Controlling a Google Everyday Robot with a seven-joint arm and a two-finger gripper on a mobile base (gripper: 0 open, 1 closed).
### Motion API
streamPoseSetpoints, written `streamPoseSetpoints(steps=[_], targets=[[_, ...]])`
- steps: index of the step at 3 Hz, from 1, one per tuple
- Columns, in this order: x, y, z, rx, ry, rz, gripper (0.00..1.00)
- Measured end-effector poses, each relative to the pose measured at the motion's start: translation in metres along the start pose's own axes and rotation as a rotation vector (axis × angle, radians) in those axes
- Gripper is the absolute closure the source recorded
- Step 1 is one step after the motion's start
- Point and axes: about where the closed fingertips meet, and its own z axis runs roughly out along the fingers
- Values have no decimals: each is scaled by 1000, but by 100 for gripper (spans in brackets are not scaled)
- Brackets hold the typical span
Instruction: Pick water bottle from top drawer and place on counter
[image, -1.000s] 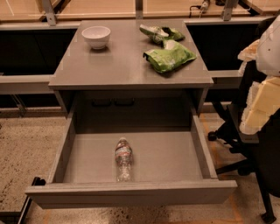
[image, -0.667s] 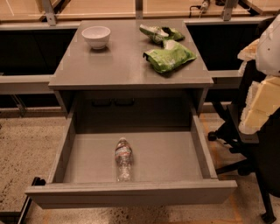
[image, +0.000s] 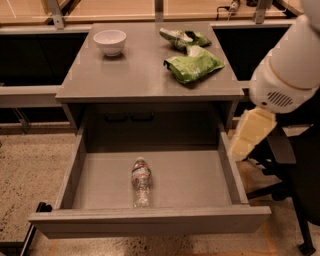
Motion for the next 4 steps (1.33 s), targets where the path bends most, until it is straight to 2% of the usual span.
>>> streamPoseSetpoints(steps=[1,2,3,4], targets=[[-4,-3,4,19,-17,92,0],[-9,-1,24,-32,-22,129,0],[-47,6,84,-120,-83,237,0],[-73,6,127,-159,-104,319,0]])
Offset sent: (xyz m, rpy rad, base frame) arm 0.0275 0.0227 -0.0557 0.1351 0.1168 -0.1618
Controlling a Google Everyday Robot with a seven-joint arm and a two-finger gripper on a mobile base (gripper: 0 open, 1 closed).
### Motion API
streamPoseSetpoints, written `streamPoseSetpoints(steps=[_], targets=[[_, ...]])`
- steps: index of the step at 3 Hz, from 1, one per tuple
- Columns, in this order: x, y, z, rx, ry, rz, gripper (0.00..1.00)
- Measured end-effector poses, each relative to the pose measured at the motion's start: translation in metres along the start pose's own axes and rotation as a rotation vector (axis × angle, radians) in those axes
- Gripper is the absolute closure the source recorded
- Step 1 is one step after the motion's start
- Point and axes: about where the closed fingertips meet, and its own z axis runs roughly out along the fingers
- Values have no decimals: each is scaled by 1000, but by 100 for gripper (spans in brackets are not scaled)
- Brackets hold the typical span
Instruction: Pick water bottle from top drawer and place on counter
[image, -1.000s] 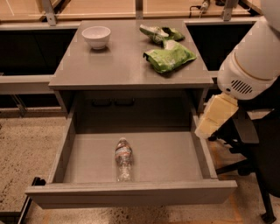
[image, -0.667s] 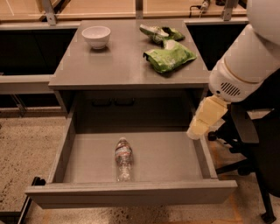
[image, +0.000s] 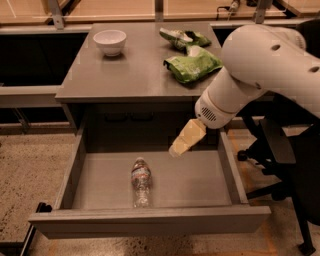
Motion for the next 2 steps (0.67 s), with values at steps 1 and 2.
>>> streamPoseSetpoints(steps=[1,2], targets=[[-1,-1,1,1,-4,16,0],[6,-10,10,8,11,104,0]])
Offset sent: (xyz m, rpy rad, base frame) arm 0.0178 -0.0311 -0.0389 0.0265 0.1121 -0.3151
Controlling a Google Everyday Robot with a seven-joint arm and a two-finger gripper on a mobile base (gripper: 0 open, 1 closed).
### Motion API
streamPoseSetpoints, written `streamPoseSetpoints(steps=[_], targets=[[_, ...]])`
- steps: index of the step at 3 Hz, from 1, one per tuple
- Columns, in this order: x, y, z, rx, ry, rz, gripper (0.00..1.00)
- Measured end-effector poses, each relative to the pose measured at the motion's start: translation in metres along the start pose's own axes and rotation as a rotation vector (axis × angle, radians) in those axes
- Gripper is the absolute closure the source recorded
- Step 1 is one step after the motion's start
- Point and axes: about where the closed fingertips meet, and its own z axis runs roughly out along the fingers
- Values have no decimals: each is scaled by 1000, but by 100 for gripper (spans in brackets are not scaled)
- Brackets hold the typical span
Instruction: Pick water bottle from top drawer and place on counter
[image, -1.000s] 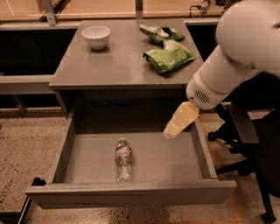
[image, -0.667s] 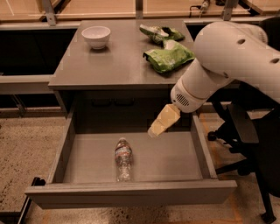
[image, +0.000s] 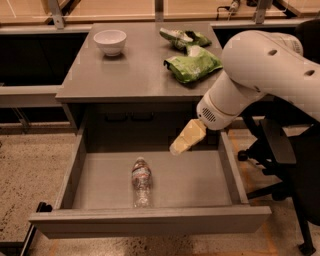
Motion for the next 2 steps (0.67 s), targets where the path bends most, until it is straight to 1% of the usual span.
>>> streamPoseSetpoints(steps=[1,2], targets=[[-9,-6,39,-12,8,156,0],[-23,1,83,-49,29,254,0]])
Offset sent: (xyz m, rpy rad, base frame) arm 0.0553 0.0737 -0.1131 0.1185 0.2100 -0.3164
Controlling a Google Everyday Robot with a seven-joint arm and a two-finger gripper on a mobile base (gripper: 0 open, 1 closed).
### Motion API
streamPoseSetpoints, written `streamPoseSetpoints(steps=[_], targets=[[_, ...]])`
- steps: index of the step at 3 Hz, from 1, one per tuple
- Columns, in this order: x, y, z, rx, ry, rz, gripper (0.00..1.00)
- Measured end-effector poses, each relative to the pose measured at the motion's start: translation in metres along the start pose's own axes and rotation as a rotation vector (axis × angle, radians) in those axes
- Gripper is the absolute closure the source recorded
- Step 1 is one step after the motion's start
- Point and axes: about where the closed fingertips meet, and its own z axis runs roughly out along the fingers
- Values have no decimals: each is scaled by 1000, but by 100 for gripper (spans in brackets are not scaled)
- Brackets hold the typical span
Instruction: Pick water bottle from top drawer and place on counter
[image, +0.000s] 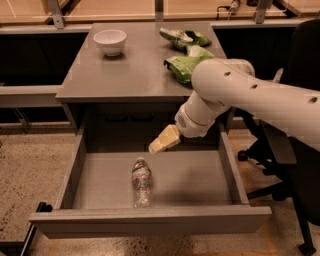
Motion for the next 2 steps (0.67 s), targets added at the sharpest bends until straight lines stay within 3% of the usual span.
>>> streamPoseSetpoints(steps=[1,2], targets=[[-10,20,30,-63,-19,34,0],[-14,15,28,-47,-9,44,0]])
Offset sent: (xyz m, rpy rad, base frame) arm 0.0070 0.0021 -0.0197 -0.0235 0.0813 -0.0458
